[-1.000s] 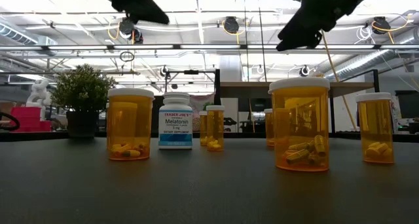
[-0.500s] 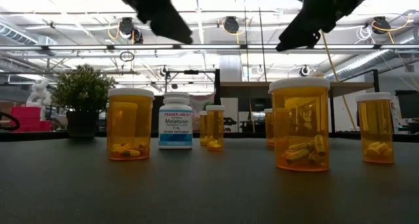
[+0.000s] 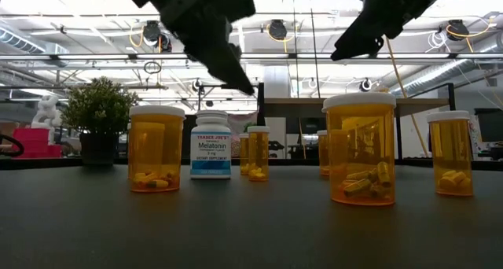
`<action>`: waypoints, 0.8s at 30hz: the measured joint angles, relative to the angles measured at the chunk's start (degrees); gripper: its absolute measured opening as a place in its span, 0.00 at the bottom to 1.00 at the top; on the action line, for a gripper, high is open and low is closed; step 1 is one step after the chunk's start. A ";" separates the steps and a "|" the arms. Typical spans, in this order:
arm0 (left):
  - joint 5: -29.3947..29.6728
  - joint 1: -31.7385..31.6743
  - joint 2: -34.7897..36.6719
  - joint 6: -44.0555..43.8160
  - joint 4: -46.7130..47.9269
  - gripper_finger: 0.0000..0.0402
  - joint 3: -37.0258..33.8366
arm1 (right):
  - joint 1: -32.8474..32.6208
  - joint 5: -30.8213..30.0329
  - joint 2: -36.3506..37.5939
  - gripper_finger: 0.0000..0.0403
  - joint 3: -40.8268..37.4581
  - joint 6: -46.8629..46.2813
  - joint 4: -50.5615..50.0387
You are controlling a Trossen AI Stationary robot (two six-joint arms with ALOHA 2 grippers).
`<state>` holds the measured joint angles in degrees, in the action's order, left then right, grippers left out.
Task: Pick and place medicine bottles onto shelf by color
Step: Put the small orange pill bottle on the shelf
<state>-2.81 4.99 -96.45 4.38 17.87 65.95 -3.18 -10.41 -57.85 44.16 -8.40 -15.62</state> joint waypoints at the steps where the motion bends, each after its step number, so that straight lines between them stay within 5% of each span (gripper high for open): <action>1: -0.37 0.01 -0.59 -0.01 -0.88 0.58 0.01 | 0.00 0.00 0.00 0.56 0.01 0.09 -0.01; 12: -0.66 1.01 -3.02 -0.57 -2.02 0.74 0.02 | 0.00 -0.02 0.00 0.56 0.01 0.43 0.22; 24: 2.80 1.64 -6.26 -0.57 -5.55 0.65 0.07 | 0.00 -0.04 -0.02 0.56 0.02 0.54 0.80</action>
<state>-0.01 6.63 -102.71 3.81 12.32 66.02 -3.18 -10.46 -57.87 44.18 -7.86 -14.82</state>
